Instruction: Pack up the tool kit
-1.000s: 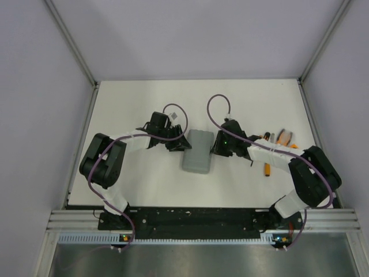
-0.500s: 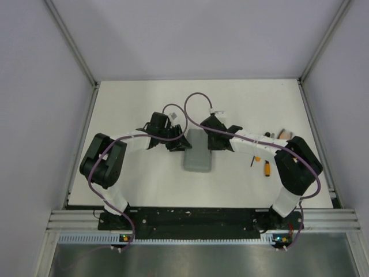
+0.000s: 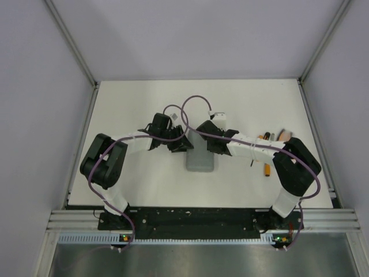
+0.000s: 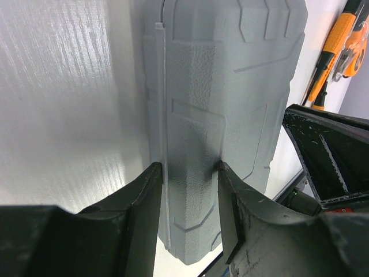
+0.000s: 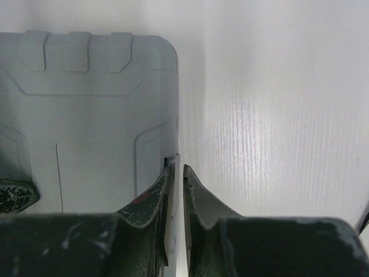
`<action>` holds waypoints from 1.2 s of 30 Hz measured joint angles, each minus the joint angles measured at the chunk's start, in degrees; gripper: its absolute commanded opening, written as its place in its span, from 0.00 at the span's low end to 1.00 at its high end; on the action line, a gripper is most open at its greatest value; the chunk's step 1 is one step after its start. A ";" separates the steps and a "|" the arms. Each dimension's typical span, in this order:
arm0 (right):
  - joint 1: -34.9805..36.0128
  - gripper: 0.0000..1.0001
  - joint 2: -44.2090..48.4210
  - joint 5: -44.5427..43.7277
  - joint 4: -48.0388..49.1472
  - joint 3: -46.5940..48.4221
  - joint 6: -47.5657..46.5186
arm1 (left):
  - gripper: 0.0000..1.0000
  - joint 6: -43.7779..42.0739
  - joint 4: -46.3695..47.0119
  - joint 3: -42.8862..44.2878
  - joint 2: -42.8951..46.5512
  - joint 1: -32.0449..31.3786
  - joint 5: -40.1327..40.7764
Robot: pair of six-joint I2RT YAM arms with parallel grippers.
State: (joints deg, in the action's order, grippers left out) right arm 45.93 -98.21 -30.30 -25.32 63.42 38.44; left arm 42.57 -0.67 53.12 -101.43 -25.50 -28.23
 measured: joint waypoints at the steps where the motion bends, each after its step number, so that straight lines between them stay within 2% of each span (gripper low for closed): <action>1: 0.07 0.10 0.33 -0.28 0.61 -0.55 0.44 | 0.00 0.22 0.04 -0.07 0.02 -0.04 0.07; 17: -2.21 0.08 5.27 1.77 3.23 -6.05 1.92 | 0.00 2.49 1.73 -0.79 0.35 -1.01 1.81; 25: -6.21 0.09 5.81 0.35 -8.63 -9.77 -1.86 | 0.00 2.51 1.70 -0.79 0.33 -1.01 1.81; 28: -6.21 0.14 6.01 0.44 -9.77 -9.77 -2.32 | 0.02 2.51 1.73 -0.79 0.39 -1.01 1.70; 33: -6.21 0.33 9.18 2.10 -10.21 -9.73 -3.19 | 0.21 2.27 1.42 -0.79 0.72 -0.90 1.70; 34: -6.21 0.39 10.43 2.95 -9.97 -9.70 -3.52 | 0.23 2.23 1.20 -0.79 0.83 -0.83 1.70; 36: -6.21 0.44 12.81 5.18 -8.94 -9.73 -4.04 | 0.27 2.03 0.74 -0.79 1.07 -0.72 1.73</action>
State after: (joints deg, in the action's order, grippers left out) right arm 39.72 -85.41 -25.12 -34.26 53.69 34.39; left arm 44.60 0.08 52.34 -100.36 -26.22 -26.50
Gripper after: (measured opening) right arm 0.363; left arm 0.399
